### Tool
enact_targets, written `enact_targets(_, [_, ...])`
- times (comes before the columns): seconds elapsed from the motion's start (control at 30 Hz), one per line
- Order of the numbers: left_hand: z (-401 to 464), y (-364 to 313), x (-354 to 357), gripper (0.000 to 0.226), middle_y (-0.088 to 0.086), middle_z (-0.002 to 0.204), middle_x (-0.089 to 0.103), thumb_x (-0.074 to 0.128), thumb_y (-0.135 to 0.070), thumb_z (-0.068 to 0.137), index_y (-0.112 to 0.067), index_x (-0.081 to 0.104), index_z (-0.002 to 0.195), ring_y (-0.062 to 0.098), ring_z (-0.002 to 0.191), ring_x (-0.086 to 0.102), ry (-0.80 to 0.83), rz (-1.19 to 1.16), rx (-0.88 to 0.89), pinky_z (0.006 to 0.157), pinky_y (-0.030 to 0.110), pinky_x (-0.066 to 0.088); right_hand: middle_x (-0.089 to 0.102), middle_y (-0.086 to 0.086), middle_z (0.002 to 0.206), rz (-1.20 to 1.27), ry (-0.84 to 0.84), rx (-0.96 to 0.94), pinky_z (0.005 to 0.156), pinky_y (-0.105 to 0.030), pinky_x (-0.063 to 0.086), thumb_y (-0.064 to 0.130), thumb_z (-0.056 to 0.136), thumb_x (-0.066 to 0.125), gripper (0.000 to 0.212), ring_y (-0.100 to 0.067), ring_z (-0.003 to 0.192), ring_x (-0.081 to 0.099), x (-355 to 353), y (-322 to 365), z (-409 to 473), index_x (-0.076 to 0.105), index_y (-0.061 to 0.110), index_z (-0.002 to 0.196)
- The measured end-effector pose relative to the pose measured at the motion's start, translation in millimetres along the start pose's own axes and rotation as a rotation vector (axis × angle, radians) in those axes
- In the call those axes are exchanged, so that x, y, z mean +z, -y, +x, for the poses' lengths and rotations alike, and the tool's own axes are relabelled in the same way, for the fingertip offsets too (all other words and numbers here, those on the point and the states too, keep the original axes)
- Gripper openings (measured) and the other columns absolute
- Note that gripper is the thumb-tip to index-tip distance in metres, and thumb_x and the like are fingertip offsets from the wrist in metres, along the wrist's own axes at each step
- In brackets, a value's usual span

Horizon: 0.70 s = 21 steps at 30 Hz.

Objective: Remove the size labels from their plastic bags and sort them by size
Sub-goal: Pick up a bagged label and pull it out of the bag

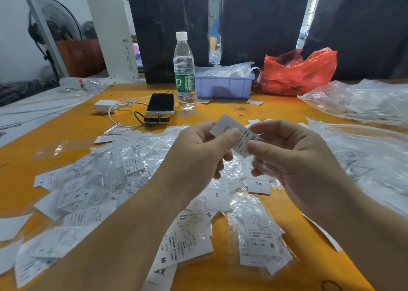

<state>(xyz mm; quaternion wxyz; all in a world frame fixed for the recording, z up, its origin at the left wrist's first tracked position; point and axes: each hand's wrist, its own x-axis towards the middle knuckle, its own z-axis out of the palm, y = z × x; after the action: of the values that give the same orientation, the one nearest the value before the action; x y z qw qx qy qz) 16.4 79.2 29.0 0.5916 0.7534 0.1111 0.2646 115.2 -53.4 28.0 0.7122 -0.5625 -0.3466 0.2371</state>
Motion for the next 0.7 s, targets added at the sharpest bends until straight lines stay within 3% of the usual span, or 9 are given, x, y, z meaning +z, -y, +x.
enact_targets(0.17, [0.0,-3.1,-1.9,0.02,-0.004,0.058,0.059,0.058,-0.016,0.095,-0.014,0.066,0.077,0.007,0.05,0.049,-0.037,-0.038,0.013,0.046,0.021,0.047,0.073,-0.009,0.079,0.008,-0.038,-0.011,0.056,-0.025,0.055,0.014,0.066,0.072,0.027,-0.016,0.057,0.058,0.0,-1.4,0.8,0.067,0.01,0.092])
enact_targets(0.33, [-1.9,-2.1,2.9,0.014,-0.004,0.061,0.062,0.06,-0.015,0.094,-0.013,0.067,0.083,0.008,0.052,0.052,0.017,-0.023,-0.006,0.048,0.022,0.05,0.073,-0.008,0.078,-0.006,-0.065,-0.055,0.055,-0.025,0.054,0.017,0.066,0.071,0.03,-0.019,0.071,0.069,-0.6,-0.9,0.0,0.066,0.012,0.095])
enact_targets(0.47, [-2.9,-2.8,3.4,0.013,-0.003,0.063,0.065,0.061,-0.014,0.093,-0.014,0.067,0.082,0.007,0.053,0.054,-0.008,-0.09,-0.019,0.048,0.023,0.05,0.072,-0.008,0.078,0.001,-0.071,-0.063,0.056,-0.026,0.055,0.012,0.071,0.072,0.027,-0.016,0.063,0.064,0.1,-2.4,0.5,0.066,0.012,0.097])
enact_targets(0.7, [-3.1,-2.2,3.3,0.012,-0.002,0.064,0.065,0.063,-0.015,0.092,-0.013,0.066,0.08,0.008,0.054,0.056,0.007,-0.095,-0.041,0.049,0.022,0.049,0.073,-0.005,0.074,0.001,-0.041,-0.071,0.059,-0.027,0.056,0.018,0.064,0.074,0.04,-0.018,0.062,0.064,3.2,-3.4,-1.4,0.064,0.011,0.102])
